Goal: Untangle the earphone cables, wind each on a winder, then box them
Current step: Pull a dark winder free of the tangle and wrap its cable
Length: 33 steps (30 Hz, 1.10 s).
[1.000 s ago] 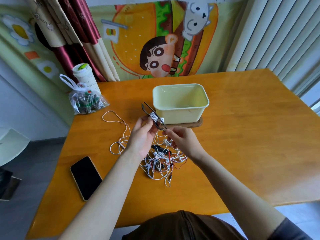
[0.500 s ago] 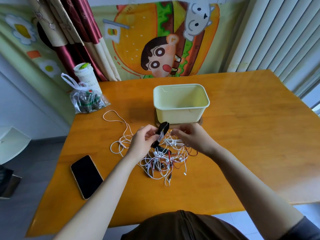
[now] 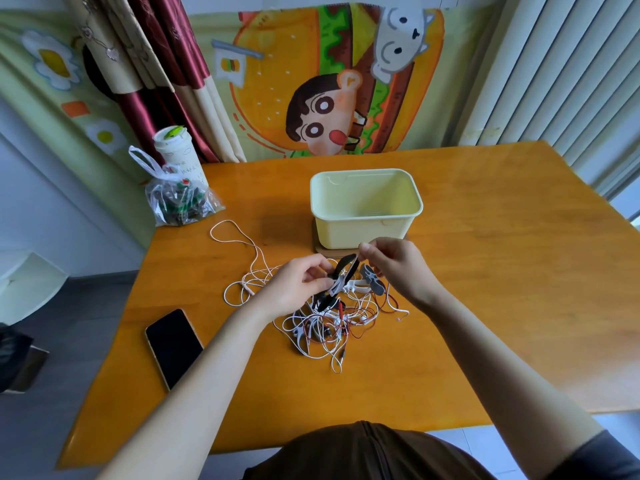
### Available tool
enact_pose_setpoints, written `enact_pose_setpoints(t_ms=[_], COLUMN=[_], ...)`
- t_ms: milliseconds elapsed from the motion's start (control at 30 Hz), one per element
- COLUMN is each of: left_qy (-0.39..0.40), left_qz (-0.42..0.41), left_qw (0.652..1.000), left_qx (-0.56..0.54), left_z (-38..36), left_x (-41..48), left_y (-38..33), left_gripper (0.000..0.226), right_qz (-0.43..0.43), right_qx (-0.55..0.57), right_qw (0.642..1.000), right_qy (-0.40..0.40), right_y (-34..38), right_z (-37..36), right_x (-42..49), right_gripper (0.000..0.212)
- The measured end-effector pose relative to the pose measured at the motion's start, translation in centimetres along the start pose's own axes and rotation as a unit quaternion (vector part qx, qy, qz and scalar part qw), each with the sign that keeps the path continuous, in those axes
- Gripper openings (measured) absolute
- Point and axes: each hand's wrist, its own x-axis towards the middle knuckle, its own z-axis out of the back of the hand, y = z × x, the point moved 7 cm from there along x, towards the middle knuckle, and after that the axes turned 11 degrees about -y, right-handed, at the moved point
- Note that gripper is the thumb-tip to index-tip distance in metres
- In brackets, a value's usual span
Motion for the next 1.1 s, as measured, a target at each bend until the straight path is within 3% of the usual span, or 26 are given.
enact_pose_setpoints(t_ms=[600, 833, 967, 1100], left_qy=[0.072, 0.077, 0.007, -0.042], left_qz=[0.036, 0.044, 0.07, 0.12], left_qw=[0.997, 0.99, 0.951, 0.845], left_qx=[-0.001, -0.11, -0.303, -0.519], left_z=[1.8, 1.7, 1.3, 0.4], left_x=[0.7, 0.6, 0.8, 0.9], left_y=[-0.3, -0.7, -0.7, -0.5], left_gripper=[0.011, 0.014, 0.015, 0.023], right_qz=[-0.015, -0.045, -0.085, -0.127], right_qx=[0.037, 0.045, 0.108, 0.137], right_qw=[0.998, 0.998, 0.99, 0.982], right_qy=[-0.053, -0.022, -0.017, -0.007], right_y=[0.2, -0.8, -1.2, -1.7], right_z=[-1.1, -1.8, -2.8, -4.7], right_x=[0.7, 1.0, 0.7, -0.5], right_gripper=[0.029, 0.032, 0.034, 0.035])
